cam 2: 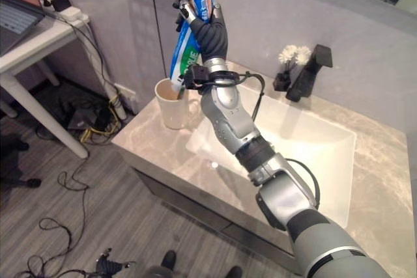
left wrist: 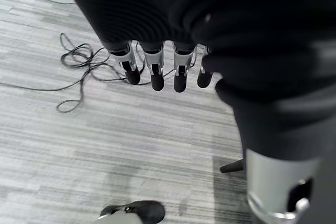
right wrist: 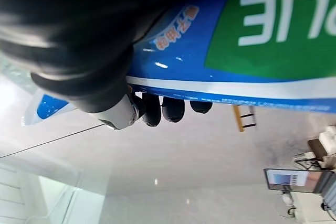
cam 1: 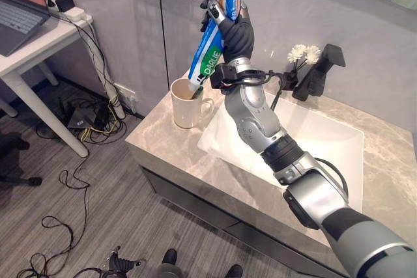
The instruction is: Put brush and paste in cup on sink, flatten towel.
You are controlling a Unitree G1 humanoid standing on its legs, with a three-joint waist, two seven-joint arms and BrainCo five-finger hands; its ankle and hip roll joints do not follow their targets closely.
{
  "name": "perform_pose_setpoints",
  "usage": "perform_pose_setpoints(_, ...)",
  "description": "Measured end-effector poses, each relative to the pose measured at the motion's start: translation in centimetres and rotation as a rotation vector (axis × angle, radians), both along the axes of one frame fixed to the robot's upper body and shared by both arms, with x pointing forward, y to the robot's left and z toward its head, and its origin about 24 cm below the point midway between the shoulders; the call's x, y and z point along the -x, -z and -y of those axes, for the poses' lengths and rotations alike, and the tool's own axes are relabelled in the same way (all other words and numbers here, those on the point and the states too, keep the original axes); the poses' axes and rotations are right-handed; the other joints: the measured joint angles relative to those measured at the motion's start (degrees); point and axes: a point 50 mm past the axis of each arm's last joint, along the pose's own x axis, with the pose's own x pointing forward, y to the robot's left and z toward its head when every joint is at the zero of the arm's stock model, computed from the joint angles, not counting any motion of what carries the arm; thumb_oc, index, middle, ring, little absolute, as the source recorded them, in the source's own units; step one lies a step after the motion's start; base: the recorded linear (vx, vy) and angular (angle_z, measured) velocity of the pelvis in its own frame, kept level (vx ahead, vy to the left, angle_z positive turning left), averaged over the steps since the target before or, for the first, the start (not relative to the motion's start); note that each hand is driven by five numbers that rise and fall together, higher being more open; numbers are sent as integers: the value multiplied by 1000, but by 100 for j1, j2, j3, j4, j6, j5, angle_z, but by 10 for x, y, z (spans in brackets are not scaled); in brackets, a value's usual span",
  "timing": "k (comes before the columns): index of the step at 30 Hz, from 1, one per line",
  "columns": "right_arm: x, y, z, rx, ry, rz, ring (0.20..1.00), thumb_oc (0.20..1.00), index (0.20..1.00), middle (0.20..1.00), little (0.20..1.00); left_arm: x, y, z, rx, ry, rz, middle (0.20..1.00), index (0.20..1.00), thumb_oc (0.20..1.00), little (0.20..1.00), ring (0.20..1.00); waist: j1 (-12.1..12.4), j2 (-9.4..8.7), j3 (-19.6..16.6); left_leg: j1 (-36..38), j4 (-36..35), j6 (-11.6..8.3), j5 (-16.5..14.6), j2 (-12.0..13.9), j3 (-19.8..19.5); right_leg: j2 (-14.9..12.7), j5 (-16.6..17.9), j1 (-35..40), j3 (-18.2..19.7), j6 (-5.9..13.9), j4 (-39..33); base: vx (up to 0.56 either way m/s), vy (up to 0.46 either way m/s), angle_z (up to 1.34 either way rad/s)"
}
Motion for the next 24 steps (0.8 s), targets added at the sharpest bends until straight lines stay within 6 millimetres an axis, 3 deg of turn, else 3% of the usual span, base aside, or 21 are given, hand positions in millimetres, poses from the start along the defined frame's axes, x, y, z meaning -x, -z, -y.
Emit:
perform_pose_setpoints(2,0,0,0,1,1,0,200,200,200,200,200,3,1,0,-1,-1,-9,1000,1000,1000,1000,1000,43,4,16,-13,-5,0,-1,-4,-10,-3,-7,-9,-12,5,0,21,-1,3)
perform_pose_setpoints(12,0,-9,4,36,55,49,200,200,200,200,200,-25,-6,15,25,98,81,1000,1000,1000,1000,1000,154,109,133,-161,5,2,2,-70,-269,-67,-60,-20,-250,49,0,31,1,12)
perform_pose_setpoints(24,-2,-11,13,110,112,87,200,200,200,200,200,-31,-7,16,24,107,94,1000,1000,1000,1000,1000,133,-4,250,-166,0,2,1,-108,-298,-95,-75,4,-304,71,0,4,2,2)
